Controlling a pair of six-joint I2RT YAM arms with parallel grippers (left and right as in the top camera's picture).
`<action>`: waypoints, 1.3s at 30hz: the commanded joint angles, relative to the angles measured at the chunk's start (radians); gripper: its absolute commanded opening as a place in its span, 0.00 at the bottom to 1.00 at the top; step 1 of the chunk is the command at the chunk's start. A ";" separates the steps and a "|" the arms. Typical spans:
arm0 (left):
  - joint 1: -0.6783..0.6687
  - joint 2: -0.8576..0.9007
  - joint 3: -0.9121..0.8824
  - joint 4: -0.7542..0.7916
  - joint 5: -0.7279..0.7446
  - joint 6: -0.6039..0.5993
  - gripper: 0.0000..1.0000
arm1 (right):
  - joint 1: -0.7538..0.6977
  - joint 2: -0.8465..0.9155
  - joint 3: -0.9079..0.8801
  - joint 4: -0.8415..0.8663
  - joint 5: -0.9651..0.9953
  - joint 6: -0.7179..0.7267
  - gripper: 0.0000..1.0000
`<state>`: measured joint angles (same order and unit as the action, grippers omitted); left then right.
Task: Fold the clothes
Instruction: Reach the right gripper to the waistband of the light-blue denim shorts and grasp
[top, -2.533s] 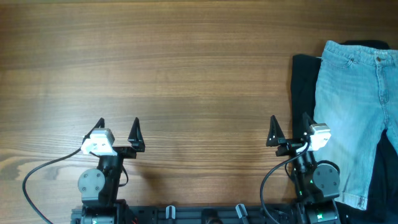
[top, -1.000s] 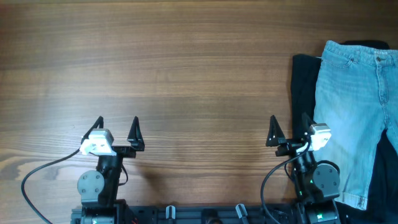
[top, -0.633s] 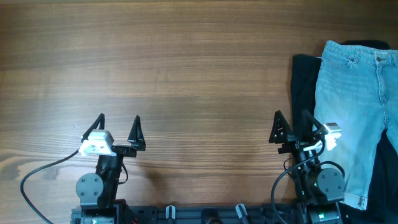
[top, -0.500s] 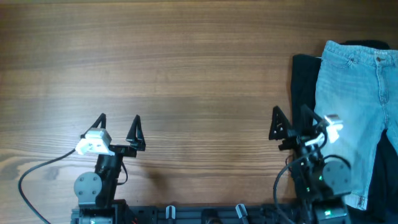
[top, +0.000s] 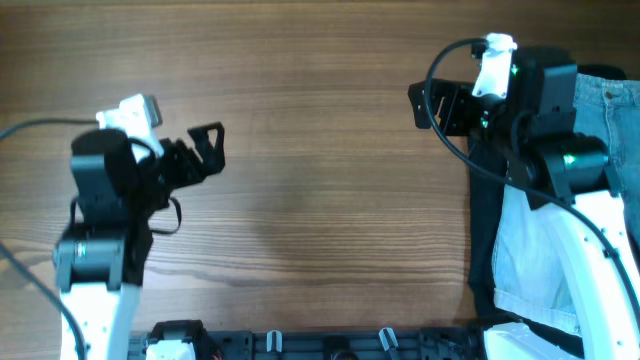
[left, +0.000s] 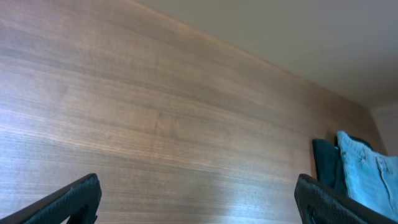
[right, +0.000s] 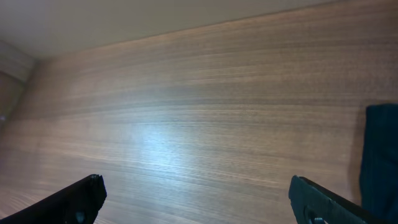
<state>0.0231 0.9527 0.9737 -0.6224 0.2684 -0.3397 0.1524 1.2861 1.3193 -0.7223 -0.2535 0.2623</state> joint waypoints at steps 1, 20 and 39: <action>0.007 0.087 0.068 0.005 0.068 -0.009 1.00 | -0.046 0.068 0.029 -0.023 0.108 0.011 1.00; 0.007 0.140 0.068 -0.104 0.154 0.018 1.00 | -0.328 0.348 0.056 -0.083 -0.163 0.064 1.00; -0.069 0.260 0.068 -0.127 0.106 0.020 1.00 | -0.240 0.393 0.267 -0.056 0.329 -0.010 1.00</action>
<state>-0.0082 1.2034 1.0214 -0.7540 0.3798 -0.3351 -0.0349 1.6478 1.5696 -0.7952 -0.0067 0.2111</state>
